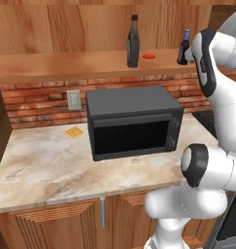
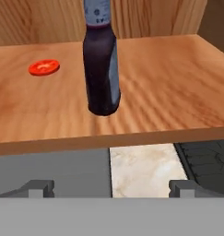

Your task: Pick the syrup bottle and condiment bottle from the counter and place them in the cabinet.

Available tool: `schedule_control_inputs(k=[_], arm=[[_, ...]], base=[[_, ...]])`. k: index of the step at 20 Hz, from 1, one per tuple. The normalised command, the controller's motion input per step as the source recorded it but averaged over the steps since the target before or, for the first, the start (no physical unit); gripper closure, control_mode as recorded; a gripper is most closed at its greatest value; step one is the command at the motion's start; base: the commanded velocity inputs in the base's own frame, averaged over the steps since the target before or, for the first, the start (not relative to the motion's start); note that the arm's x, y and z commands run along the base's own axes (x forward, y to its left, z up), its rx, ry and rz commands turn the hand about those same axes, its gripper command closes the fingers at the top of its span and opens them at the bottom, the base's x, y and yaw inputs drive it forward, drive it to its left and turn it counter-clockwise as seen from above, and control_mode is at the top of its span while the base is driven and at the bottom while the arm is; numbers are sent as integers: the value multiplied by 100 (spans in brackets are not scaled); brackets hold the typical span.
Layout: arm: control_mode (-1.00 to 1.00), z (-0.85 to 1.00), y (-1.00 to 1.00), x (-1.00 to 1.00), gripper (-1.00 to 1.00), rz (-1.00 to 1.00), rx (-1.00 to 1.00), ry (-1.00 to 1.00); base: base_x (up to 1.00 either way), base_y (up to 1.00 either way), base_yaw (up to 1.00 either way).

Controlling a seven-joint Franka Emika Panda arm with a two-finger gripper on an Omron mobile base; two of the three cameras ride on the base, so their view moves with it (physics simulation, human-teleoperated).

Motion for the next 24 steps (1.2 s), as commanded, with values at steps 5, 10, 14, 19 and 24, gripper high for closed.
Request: schedule_control_inputs(k=[5, 10, 14, 19, 24], arm=[[-100, -28, 13, -69, -100, 0, 0, -5], [-100, -50, 26, -63, -100, 0, 0, 0], [-100, -65, 29, -45, -100, 0, 0, 0], [-100, -72, 29, -30, -100, 0, 0, 2], [-100, -84, 26, -16, -100, 0, 0, 7]], base=[[0, 0, 0], [0, 0, 0], [0, 0, 0], [0, 0, 0], [0, 0, 0]])
